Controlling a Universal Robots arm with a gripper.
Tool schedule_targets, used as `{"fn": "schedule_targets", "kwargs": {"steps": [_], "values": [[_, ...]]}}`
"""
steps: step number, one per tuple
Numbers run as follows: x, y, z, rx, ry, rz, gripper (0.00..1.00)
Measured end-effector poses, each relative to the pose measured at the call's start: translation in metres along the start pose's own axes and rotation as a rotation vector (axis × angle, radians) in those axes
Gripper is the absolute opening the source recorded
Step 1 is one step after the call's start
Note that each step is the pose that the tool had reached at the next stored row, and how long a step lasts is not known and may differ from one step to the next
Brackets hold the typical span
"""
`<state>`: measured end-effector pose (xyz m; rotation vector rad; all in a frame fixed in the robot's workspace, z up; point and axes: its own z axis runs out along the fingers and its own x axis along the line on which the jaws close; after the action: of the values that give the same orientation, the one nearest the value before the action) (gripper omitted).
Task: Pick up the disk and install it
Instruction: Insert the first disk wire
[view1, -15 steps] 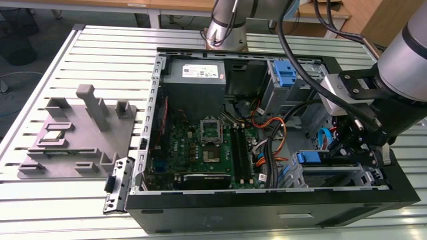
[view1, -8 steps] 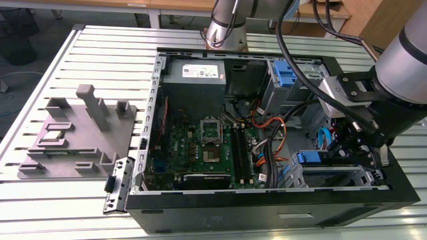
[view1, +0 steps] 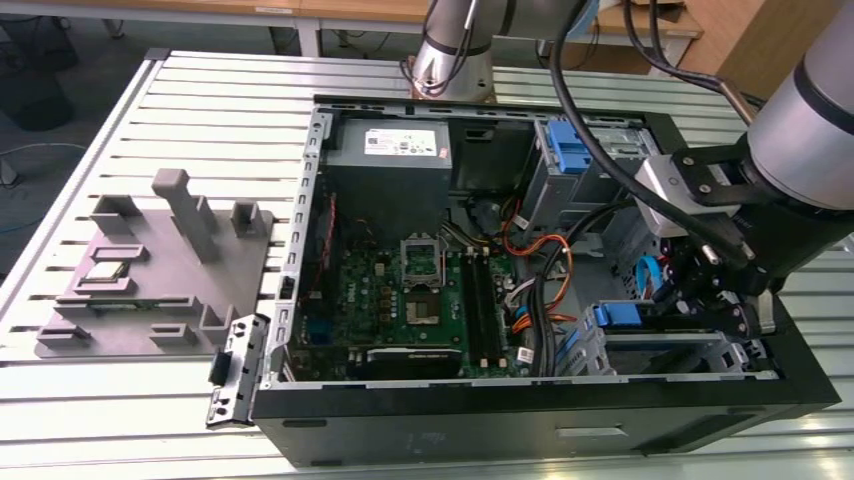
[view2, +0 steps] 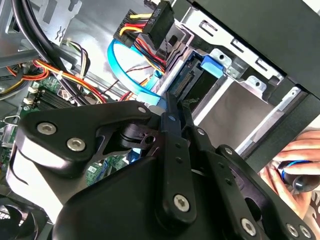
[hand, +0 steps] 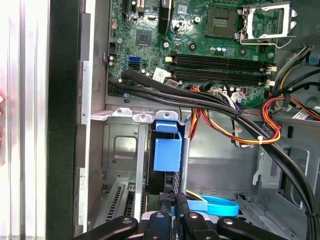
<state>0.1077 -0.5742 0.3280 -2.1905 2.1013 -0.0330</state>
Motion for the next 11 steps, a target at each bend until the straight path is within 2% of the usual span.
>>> {"fn": "schedule_targets", "kwargs": {"steps": [6,7,11], "values": [[0.0,0.0,0.0005,0.0002,-0.0008,0.0,0.17],[0.0,-0.0001,0.0004,0.0001,-0.0008,0.0,0.24],[-0.0001,-0.0001,-0.0012,0.0,0.0005,0.0,0.24]]}}
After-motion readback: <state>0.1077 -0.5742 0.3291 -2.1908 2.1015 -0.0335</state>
